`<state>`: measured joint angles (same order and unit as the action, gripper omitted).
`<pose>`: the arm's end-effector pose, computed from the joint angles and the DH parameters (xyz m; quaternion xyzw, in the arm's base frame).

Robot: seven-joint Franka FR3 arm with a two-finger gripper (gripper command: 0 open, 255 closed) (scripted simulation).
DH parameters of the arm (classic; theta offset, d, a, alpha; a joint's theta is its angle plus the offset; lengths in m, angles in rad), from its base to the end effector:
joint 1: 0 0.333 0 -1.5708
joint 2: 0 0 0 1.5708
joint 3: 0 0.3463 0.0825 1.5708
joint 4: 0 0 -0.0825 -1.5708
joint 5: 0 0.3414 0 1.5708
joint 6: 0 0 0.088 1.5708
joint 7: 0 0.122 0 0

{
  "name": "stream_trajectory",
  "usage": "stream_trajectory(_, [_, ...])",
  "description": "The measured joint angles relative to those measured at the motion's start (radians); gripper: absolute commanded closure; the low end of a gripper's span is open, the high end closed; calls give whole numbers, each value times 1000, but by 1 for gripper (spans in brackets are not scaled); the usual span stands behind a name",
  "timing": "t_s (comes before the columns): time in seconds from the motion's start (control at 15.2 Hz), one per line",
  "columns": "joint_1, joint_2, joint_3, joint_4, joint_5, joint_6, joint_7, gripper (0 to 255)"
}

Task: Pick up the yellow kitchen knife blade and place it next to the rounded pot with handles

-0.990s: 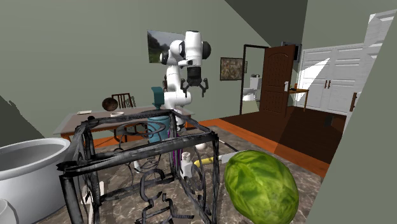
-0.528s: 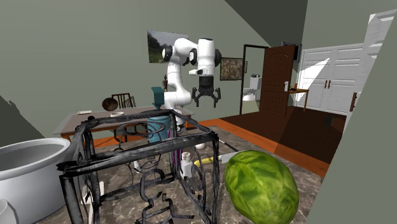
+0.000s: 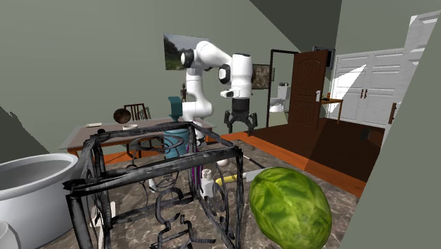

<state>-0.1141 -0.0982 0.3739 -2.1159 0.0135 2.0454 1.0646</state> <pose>0.4664 0.1299 0.4897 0.9186 -0.3949 0.0156 0.0029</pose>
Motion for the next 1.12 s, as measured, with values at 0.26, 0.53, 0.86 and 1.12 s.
stream_trajectory(0.26, [0,182,10,129,-76,31,202,0])
stream_trajectory(0.53, [21,344,-12,268,-138,35,380,0])
stream_trajectory(0.86, [51,521,-58,438,-183,29,539,0])
stream_trajectory(1.12, [59,558,-67,435,-195,67,563,0])
